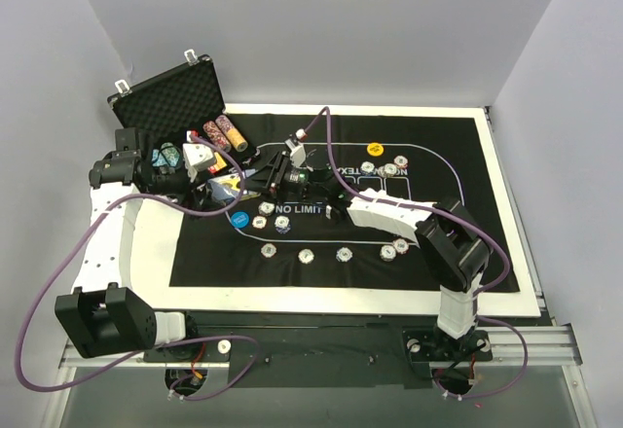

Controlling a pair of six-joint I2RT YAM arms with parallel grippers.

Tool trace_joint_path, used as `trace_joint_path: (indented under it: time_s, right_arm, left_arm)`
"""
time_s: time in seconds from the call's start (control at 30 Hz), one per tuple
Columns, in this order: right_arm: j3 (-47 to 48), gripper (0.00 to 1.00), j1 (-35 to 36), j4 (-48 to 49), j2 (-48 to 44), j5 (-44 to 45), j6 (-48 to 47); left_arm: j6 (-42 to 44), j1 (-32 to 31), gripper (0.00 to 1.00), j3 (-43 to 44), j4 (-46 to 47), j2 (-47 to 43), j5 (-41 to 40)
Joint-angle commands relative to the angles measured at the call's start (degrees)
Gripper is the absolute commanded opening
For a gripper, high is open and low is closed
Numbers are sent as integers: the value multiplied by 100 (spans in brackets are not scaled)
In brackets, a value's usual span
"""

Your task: Distribute texas hold em gaming equipment

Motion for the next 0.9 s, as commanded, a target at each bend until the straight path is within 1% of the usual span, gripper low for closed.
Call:
trace_joint_path:
  time_s: [0.0, 0.1, 0.13, 0.23, 0.3, 0.47, 0.53, 0.57, 0.6, 0.63, 0.67, 0.7, 0.73, 0.77, 0.87]
  right_arm:
    - [141, 0, 54, 653, -125, -172, 71]
    - [141, 0, 45, 636, -151, -199, 88]
    - [141, 0, 54, 644, -134, -207, 88]
    - [141, 0, 54, 671, -134, -199, 132]
    - [176, 0, 63, 671, -125, -216, 141]
    - [238, 0, 98, 697, -46, -243, 185]
    - [247, 0, 115, 706, -28, -252, 194]
    - [238, 1, 107, 706, -28, -260, 185]
    - [238, 3, 98, 697, -37, -269, 185]
    - [220, 11, 81, 688, -37, -287, 185]
    - [203, 14, 63, 645, -72, -295, 159]
    - [116, 18, 54, 584, -142, -313, 132]
    - [63, 21, -7, 548, -186, -322, 63]
    - [-86, 27, -25, 487, -273, -322, -8]
    - [-464, 36, -218, 451, -467, -392, -70]
  left_arm:
    - [538, 25, 93, 67, -83, -27, 203]
    - [952, 16, 89, 120, -452, 95, 150]
    - [1162, 16, 84, 137, -636, 122, 133]
    - [1689, 16, 77, 251, -1112, 297, 97]
    - [1718, 42, 75, 278, -1227, 351, 80]
    - [1568, 42, 71, 278, -999, 289, 106]
    - [1551, -2, 65, 287, -972, 246, 124]
    - [1551, -11, 57, 269, -972, 245, 115]
    - [1551, -11, 54, 278, -972, 237, 89]
    - [1507, -2, 47, 278, -955, 237, 71]
    - [1472, 7, 38, 295, -963, 237, 54]
    - [1445, 24, 31, 304, -963, 245, 36]
    - [1454, 42, 30, 304, -972, 237, 18]
    - [1489, 68, 30, 304, -1016, 237, 1]
    - [1515, 112, 27, 269, -1025, 193, -17]
